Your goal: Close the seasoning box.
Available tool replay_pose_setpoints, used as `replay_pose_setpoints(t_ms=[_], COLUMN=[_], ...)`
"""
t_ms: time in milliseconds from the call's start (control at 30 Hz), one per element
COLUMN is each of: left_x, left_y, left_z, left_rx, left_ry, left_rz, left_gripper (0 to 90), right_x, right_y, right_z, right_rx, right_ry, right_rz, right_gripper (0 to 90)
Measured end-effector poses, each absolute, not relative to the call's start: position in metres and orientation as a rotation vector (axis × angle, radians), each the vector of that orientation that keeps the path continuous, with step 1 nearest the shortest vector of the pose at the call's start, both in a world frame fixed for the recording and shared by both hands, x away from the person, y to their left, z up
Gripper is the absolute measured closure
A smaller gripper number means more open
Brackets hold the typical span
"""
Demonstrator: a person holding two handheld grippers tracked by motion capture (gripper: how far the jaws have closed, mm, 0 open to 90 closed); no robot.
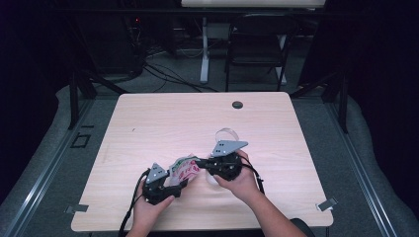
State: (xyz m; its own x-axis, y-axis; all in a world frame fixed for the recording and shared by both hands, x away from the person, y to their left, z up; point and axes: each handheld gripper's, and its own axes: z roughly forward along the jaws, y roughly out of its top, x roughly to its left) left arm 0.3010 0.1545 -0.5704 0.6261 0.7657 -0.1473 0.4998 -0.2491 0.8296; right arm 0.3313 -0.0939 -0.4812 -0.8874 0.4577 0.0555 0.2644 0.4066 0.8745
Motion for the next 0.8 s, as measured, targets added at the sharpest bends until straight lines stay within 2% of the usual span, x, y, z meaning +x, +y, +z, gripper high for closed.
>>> replay_pose_setpoints(t_ms=[333, 800], left_x=[0.308, 0.314], left_y=[0.151, 0.147], left_z=[-0.579, -0.586], left_rx=[1.927, 1.977], left_ry=[1.001, 1.014], left_rz=[0.363, 0.331], left_gripper=[26.0, 25.3], right_x=[0.331, 0.331], right_y=[-0.094, -0.094], right_z=[-0.481, -0.482], right_rx=[0.640, 0.644], right_ry=[2.466, 2.463], right_rz=[1.482, 1.485], right_gripper=[89.8, 89.7])
